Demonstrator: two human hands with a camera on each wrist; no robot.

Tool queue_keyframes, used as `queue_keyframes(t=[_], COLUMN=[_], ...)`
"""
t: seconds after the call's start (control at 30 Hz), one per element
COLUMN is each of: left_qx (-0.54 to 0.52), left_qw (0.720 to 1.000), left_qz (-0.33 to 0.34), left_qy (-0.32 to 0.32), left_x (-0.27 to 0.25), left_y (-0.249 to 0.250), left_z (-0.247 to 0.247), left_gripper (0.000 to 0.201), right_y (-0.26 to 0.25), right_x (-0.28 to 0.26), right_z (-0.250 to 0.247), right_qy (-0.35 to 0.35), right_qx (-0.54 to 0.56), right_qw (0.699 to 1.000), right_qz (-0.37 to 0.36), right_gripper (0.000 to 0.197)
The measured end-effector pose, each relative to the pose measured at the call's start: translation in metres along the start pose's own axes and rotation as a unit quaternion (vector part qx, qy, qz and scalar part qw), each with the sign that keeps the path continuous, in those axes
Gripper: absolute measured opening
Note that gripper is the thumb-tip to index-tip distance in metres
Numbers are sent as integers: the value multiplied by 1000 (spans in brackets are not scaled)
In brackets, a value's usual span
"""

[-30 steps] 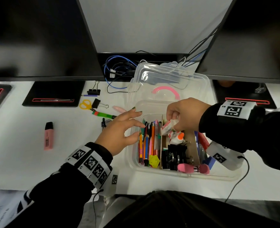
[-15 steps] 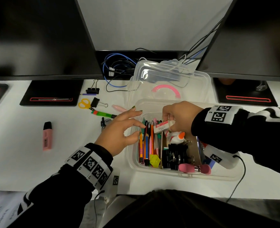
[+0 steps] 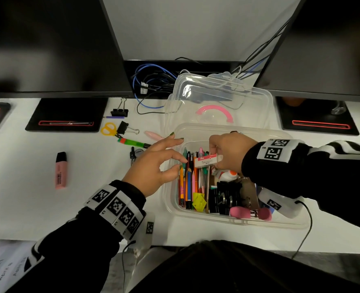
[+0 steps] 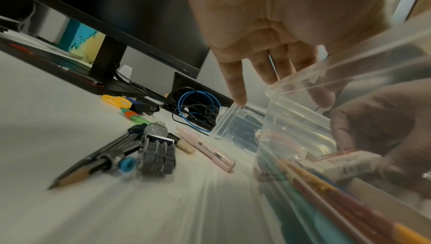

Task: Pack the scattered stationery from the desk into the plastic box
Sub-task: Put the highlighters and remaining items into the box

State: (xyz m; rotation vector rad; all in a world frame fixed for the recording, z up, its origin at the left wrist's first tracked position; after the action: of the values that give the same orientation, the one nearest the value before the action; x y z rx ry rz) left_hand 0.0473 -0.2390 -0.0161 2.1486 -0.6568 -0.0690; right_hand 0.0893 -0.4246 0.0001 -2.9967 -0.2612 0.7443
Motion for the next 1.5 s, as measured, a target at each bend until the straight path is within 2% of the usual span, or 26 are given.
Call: queue_keyframes(t=[0.23, 0.33, 0.47, 0.7, 0.93, 1.1, 1.3, 1.5], left_qx=[1, 1, 2, -2, -6, -4, -10, -10], left_qw=[1000, 1000, 1000, 1000, 1000, 1000, 1000, 1000], left_qz=[1, -2, 0, 1, -2, -2, -2, -3], left_qy=[0, 0, 2, 4, 5, 2, 3, 3], left_x=[0, 0, 0, 0, -1, 0, 0, 0], left_y=[-1, -1, 0, 1, 1, 0, 0, -1], left_z=[0, 0, 0, 0, 0, 1, 1, 1], left_gripper=[24, 24, 23, 24, 23, 23, 23, 23], right_y=[-1, 0, 4, 5, 1, -1, -5, -7], right_x=[-10, -20, -29, -27, -23, -19, -28, -25], right_z=[-26, -43, -48, -29, -16, -22, -24, -14], right_qy=[43, 38, -8, -73, -73, -24, -78, -76], right_qx=[74, 85, 37, -5, -59, -57, -53, -107], right_qw=[996, 995, 998, 997, 995, 998, 995, 990], right_qz=[-18, -38, -42, -36, -32, -30, -44, -43], right_gripper=[22, 24, 26, 29, 26, 24, 28, 30])
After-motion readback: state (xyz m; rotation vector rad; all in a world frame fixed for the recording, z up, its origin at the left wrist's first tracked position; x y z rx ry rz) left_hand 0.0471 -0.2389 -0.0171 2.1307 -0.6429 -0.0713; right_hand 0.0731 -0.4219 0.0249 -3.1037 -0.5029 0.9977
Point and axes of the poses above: each hand's wrist, its own x-axis towards the middle knuckle, its own z-axis out of the palm, y = z × x, the point moved 5 cm from there along x, towards the middle knuckle, and after that the axes turned 11 degrees about z, right-handed, at the moved point
